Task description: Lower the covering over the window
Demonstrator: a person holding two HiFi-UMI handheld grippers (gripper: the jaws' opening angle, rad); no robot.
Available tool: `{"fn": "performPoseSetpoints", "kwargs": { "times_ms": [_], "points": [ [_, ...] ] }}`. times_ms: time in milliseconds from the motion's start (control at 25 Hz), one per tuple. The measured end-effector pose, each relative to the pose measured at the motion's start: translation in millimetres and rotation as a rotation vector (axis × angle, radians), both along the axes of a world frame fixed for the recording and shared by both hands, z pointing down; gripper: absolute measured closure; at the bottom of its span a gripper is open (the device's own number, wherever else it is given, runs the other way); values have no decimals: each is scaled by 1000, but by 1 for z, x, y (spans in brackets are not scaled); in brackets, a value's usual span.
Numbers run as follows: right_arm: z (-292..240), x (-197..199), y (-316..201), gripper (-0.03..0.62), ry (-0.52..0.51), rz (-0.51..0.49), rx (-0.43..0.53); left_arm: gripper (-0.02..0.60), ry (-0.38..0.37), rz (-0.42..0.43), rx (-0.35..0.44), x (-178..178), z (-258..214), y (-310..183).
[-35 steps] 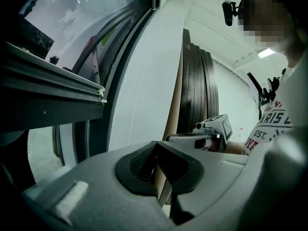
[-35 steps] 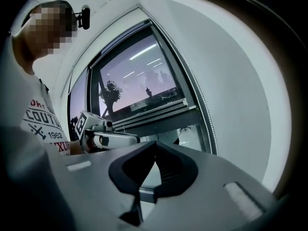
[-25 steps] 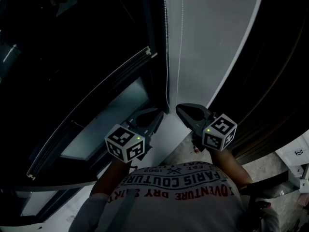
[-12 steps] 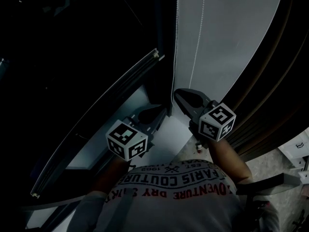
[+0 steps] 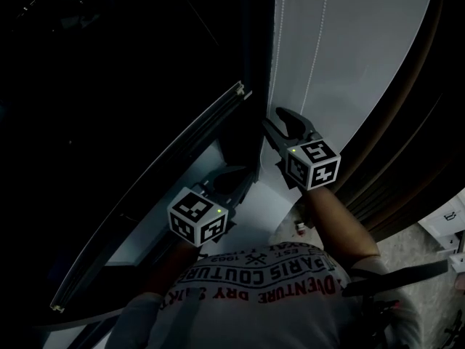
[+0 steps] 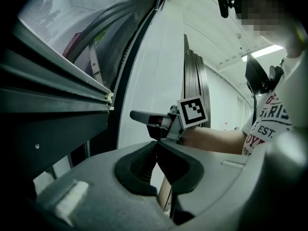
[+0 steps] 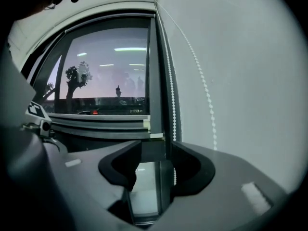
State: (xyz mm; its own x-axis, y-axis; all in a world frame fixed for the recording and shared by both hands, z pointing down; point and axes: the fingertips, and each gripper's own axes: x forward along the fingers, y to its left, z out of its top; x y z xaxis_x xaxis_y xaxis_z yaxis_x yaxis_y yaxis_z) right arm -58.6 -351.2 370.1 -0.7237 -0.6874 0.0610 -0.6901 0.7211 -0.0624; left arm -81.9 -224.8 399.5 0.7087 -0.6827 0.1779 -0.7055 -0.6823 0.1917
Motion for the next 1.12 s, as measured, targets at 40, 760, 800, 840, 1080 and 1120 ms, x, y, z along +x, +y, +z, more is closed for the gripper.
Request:
{"fn": "performPoseSetpoints", "kwargs": {
  "times_ms": [40,760,800,840,1080,1120],
  "points": [
    [0,-1,-7,413,-2,25,2,580,-5,2,-3,-1,2,0],
    [9,-13,-52,557,12,134,-22,580,-40,29,-20,-4,12,5],
    [10,-13,-50,579,6,125,-27,580,-42,29,-15,-4,10,6],
    [9,-13,-48,580,2,115,-29,580,-45,29,-11,-4,8,7],
    [10,-9,-24,582,-11,55,-28,580,-46,24,-10,-4,7,11],
    [10,-7,-18,582,-17,37,-27,580,-47,26,-10,-3,7,12]
  ]
}}
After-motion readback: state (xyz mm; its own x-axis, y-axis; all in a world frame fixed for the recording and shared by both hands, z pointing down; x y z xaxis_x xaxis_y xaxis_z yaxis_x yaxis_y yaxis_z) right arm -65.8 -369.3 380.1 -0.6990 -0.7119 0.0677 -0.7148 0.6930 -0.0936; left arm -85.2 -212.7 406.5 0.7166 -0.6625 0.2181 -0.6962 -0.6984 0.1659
